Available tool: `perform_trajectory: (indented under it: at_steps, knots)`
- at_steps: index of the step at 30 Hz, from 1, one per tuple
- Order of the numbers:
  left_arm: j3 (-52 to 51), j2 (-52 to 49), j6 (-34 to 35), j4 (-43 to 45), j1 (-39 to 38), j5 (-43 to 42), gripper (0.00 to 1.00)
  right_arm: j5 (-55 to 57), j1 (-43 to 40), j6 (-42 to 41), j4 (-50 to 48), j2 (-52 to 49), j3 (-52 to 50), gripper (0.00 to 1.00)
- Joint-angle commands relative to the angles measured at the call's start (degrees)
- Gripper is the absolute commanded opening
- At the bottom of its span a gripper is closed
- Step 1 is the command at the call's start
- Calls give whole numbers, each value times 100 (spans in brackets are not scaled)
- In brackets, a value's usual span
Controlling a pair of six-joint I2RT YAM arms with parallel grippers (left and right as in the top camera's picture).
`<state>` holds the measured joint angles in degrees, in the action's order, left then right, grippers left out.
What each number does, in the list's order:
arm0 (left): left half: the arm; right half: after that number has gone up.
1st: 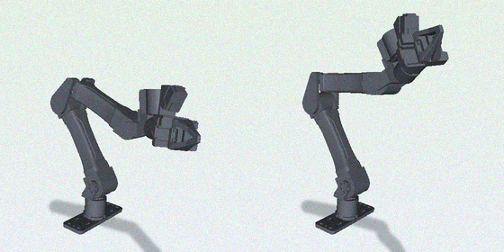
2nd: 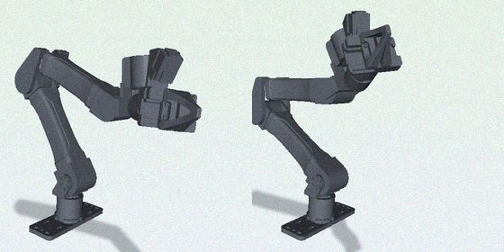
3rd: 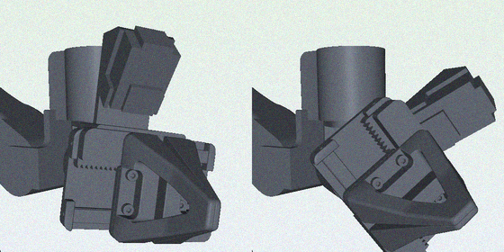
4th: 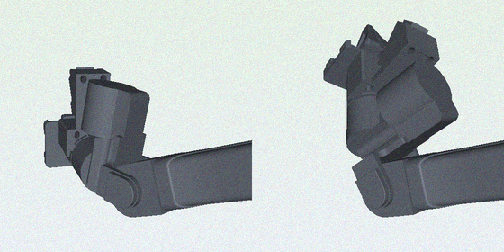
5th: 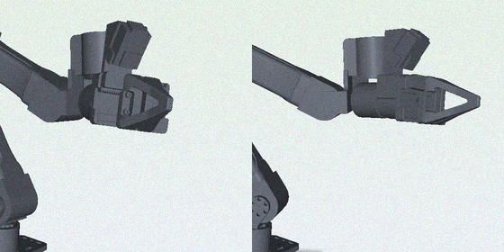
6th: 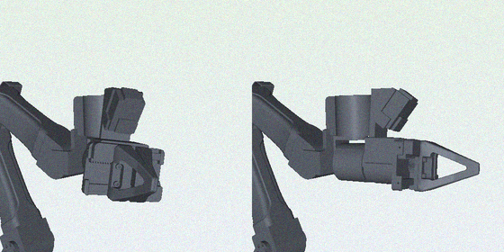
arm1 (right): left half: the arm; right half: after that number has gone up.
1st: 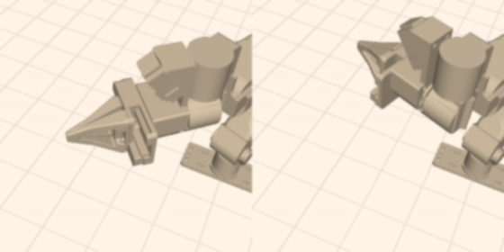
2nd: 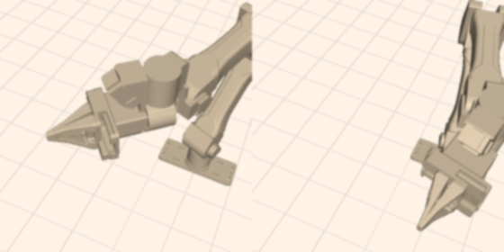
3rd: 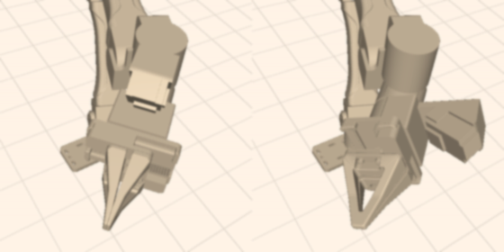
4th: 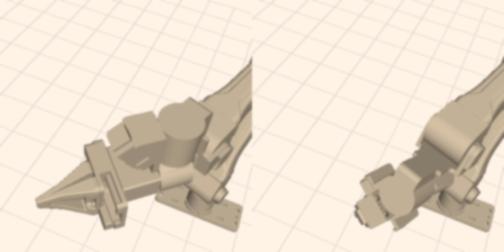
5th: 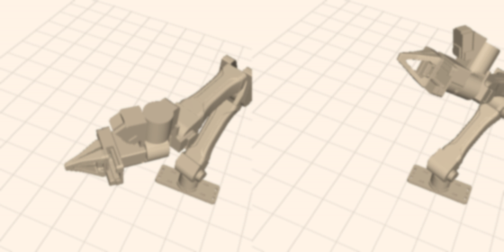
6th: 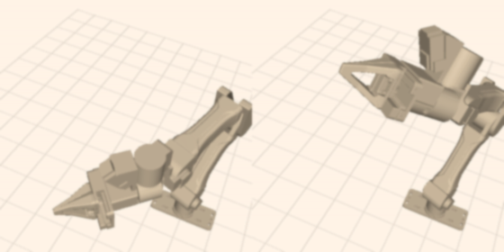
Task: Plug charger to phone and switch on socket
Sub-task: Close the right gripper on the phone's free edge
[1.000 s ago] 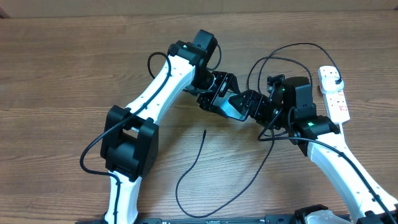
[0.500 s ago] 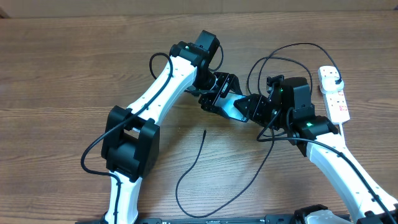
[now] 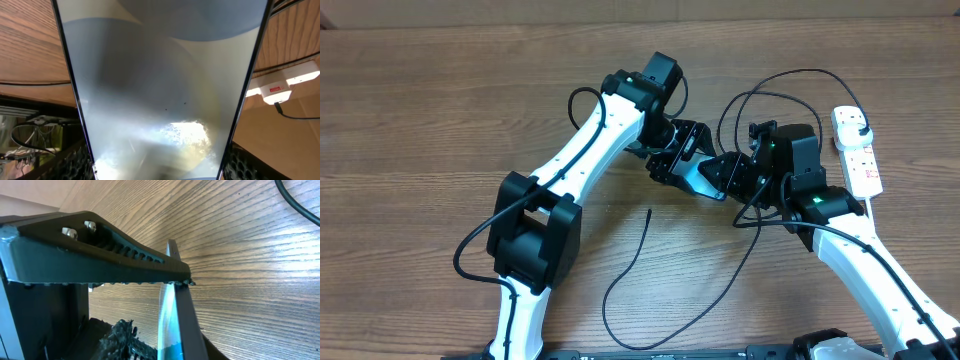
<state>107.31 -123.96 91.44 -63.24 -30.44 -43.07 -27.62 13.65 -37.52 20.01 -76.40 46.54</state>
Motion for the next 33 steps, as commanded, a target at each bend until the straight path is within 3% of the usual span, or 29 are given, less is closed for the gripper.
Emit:
perform_trajectory:
  at_steps: [1,7,19,26,33]
  knots:
    - [162,0,208,57,-46,-221,4,92,28,2,4,-13,105,30]
    - [162,0,245,103,-46,-173,4,129,28,2,9,-13,105,24]
    - [162,0,245,201,-46,-111,4,271,28,2,94,-13,105,22]
    - [162,0,247,205,-46,4,4,367,28,0,142,-13,105,12]
    - [162,0,247,212,-46,2,4,466,28,0,199,-13,105,12]
